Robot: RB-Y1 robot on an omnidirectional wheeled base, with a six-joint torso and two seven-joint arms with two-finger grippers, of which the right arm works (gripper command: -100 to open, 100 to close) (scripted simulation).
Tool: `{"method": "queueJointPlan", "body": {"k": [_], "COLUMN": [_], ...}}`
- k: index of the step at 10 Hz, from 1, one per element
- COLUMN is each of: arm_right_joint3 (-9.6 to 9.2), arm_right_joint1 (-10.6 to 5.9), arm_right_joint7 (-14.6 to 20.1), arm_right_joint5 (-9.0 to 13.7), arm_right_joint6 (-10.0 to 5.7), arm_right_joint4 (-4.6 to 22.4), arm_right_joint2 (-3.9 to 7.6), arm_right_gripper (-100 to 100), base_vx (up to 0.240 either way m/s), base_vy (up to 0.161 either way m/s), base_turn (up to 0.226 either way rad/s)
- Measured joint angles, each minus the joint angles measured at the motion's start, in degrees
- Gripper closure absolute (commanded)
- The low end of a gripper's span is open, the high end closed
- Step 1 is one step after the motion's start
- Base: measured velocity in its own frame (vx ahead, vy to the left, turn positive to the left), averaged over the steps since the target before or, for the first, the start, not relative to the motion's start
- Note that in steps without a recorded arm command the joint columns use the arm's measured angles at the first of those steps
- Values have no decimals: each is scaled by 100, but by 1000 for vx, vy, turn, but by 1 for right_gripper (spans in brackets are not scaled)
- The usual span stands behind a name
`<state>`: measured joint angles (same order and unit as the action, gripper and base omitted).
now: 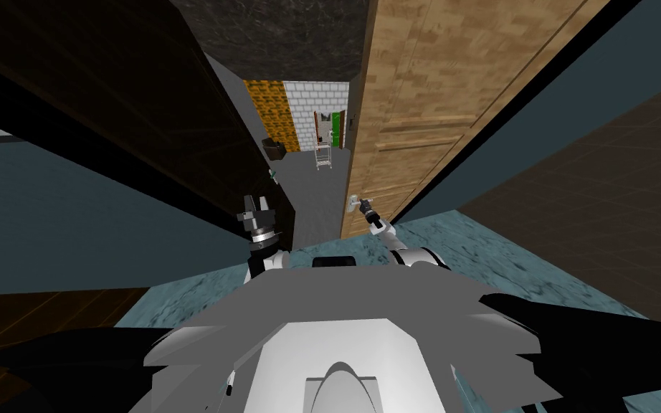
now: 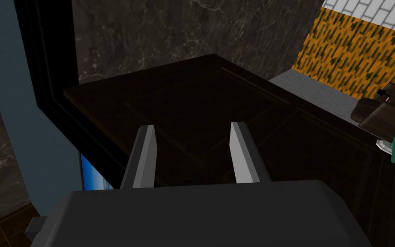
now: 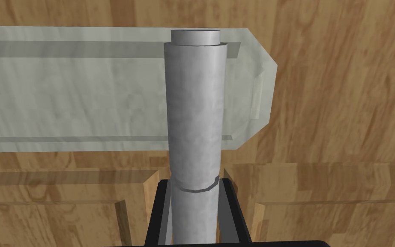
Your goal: Push the door open
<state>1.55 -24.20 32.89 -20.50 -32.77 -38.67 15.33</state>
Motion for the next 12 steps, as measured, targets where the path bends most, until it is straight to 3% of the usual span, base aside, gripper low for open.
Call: {"method": "queueJointPlan", "body": {"k": [3,6,8,9,10,11,12], "arm_right_joint3": [-3,61,94,161,191,253,285], "arm_right_joint1": [-6,1,81,21,109,11,24], "arm_right_joint7": [-2,-90,-112,-175,-203,-258,-281], "arm_right_joint5": [-2,37,66,103,125,159,185], "arm_right_joint6": [7,-37,77,42,108,70,85], "arm_right_joint4": [-1,149,20,125,-39,112,78], "arm_right_joint2": [-2,-27,-34,-40,-42,-45,-30], "arm_right_gripper": [100,100,100,100,100,100,100], "base_vx": [0,128,171,181,155,149,197], "base_vy": [0,58,83,88,63,76,82], "base_turn": [0,-33,-28,-29,-34,-33,-58]}}
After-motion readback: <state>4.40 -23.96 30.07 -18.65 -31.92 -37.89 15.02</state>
